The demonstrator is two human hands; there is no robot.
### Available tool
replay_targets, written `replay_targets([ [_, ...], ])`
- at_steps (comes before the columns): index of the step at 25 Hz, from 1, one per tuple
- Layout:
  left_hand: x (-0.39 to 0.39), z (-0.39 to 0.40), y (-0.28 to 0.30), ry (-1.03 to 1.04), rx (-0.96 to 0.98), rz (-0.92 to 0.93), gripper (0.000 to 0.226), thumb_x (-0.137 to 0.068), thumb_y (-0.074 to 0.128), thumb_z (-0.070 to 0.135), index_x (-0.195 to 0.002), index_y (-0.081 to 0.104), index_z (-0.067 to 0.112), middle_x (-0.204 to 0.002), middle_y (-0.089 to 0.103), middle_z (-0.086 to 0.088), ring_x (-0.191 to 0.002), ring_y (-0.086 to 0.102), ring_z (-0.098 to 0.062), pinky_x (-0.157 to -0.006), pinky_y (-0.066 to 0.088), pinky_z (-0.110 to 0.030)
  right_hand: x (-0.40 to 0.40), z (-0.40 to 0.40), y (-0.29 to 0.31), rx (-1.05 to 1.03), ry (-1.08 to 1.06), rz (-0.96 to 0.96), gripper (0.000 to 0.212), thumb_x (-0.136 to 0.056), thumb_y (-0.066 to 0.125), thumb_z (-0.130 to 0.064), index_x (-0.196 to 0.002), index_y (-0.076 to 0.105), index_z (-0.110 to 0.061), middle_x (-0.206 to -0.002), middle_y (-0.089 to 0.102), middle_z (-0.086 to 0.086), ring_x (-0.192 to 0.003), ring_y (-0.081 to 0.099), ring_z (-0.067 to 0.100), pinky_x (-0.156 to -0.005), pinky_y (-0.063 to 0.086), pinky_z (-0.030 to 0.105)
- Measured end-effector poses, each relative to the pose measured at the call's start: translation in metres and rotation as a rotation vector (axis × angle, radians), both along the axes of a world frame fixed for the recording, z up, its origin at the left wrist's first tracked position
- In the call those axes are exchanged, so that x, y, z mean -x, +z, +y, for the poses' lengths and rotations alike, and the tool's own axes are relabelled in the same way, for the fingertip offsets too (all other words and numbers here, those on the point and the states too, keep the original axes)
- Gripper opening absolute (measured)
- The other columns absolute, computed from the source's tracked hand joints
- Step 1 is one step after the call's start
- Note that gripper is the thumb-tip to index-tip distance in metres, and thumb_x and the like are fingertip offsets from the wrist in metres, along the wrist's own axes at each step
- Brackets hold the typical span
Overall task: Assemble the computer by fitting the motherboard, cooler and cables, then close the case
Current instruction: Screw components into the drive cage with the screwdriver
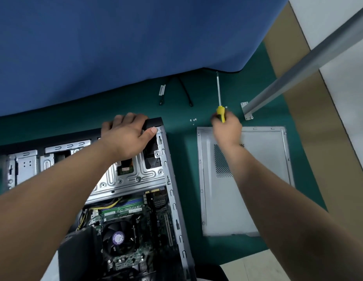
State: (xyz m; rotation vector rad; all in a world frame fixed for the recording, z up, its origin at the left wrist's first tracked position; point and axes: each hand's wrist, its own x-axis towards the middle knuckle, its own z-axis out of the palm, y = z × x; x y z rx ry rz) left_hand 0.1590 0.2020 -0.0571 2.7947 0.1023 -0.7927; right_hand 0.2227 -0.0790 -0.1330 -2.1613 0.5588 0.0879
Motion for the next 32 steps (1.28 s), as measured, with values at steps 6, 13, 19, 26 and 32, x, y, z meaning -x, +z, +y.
replay_targets([
  [6, 0.038, -0.001, 0.027, 0.291, 0.549, -0.356, 0.036, -0.1, 0.063, 0.04, -0.135, 0.063, 0.03, -0.145, 0.057, 0.007, -0.153, 0.021, -0.018, -0.124, 0.017, -0.045, 0.097, 0.062, 0.082, -0.492, 0.059, 0.064, 0.01, -0.088, 0.064, -0.017, -0.084, 0.071, -0.024, -0.081, 0.076, -0.001, -0.054, 0.052, 0.01, -0.049, 0.045, 0.026],
  [13, 0.146, -0.021, 0.032, 0.468, 1.094, -0.365, 0.011, -0.094, 0.074, 0.034, -0.103, 0.078, 0.038, -0.102, 0.077, 0.017, -0.1, 0.072, -0.006, -0.088, 0.055, -0.026, 0.166, 0.096, 0.123, -0.594, 0.304, 0.183, 0.009, -0.082, 0.081, -0.018, -0.084, 0.073, -0.023, -0.069, 0.065, -0.002, -0.056, 0.052, 0.013, -0.047, 0.045, 0.025],
  [19, 0.174, 0.017, 0.037, 0.595, 1.48, 0.024, 0.014, -0.086, 0.078, 0.017, -0.099, 0.081, 0.016, -0.102, 0.078, -0.008, -0.096, 0.073, -0.018, -0.085, 0.055, -0.022, 0.181, 0.104, 0.145, -0.582, 0.458, 0.389, 0.026, -0.077, 0.088, -0.013, -0.094, 0.068, -0.017, -0.073, 0.069, 0.001, -0.056, 0.055, 0.01, -0.05, 0.047, 0.023],
  [26, 0.172, 0.037, 0.049, 0.82, 1.727, 0.129, 0.007, -0.094, 0.067, 0.005, -0.094, 0.07, 0.011, -0.104, 0.074, -0.012, -0.101, 0.071, -0.022, -0.089, 0.059, -0.028, 0.182, 0.124, 0.161, -0.594, 0.551, 0.385, 0.014, -0.091, 0.076, -0.021, -0.102, 0.067, -0.016, -0.092, 0.078, 0.01, -0.057, 0.056, 0.009, -0.052, 0.048, 0.02],
  [32, 0.169, 0.038, 0.045, 1.501, 2.026, -0.044, 0.009, -0.103, 0.052, 0.003, -0.108, 0.054, 0.01, -0.109, 0.077, -0.016, -0.103, 0.075, -0.03, -0.093, 0.06, -0.045, 0.2, 0.119, 0.166, -0.251, 0.849, 0.523, 0.021, -0.094, 0.066, -0.007, -0.114, 0.069, -0.012, -0.084, 0.076, 0.006, -0.052, 0.055, 0.01, -0.045, 0.043, 0.019],
])
